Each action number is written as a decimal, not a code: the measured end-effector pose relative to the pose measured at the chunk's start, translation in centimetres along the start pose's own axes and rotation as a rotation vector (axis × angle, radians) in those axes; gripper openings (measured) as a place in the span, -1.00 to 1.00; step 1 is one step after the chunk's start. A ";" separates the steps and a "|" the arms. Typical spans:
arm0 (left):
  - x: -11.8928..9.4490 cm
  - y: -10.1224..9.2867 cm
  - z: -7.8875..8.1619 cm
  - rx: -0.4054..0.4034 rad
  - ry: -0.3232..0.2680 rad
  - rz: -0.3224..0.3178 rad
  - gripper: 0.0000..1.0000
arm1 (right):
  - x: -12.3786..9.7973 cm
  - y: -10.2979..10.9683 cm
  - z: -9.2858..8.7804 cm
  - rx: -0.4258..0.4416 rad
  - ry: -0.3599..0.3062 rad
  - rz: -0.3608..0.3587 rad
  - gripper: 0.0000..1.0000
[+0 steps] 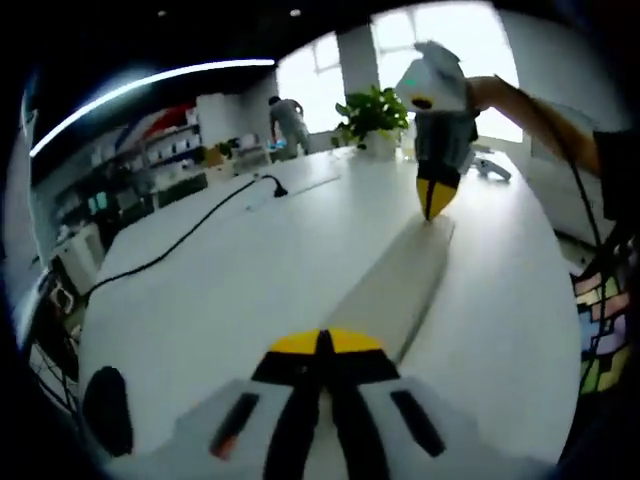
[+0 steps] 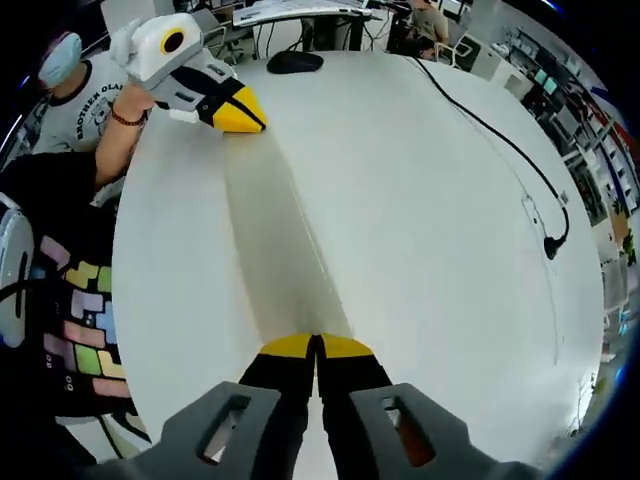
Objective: Arrange the utensils inside the cutlery case until each visible utensil rests in its matching compartment.
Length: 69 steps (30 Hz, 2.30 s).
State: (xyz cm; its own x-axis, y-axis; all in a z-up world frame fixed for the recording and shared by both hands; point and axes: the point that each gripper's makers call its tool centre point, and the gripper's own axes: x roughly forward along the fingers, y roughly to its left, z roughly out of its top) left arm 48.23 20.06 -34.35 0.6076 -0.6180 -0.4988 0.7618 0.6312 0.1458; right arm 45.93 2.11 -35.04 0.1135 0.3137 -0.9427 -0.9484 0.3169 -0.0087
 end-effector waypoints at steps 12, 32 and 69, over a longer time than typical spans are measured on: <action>0.7 -0.1 0.3 0.037 0.077 -0.041 -1.00 | 0.3 0.1 -0.2 0.028 0.105 0.016 -1.00; 1.3 -0.6 0.7 0.080 0.122 -0.086 -1.00 | 0.6 0.1 -0.6 0.106 0.202 0.049 -1.00; 1.2 -0.9 0.5 0.149 0.209 -0.095 -1.00 | 0.1 1.9 -1.9 0.026 0.306 0.034 -1.00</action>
State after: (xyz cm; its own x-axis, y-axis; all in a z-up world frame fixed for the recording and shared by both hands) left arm 48.41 18.54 -34.68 0.4842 -0.5509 -0.6798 0.8472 0.4894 0.2068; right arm 43.63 1.06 -35.76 -0.0160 0.0415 -0.9990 -0.9417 0.3352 0.0290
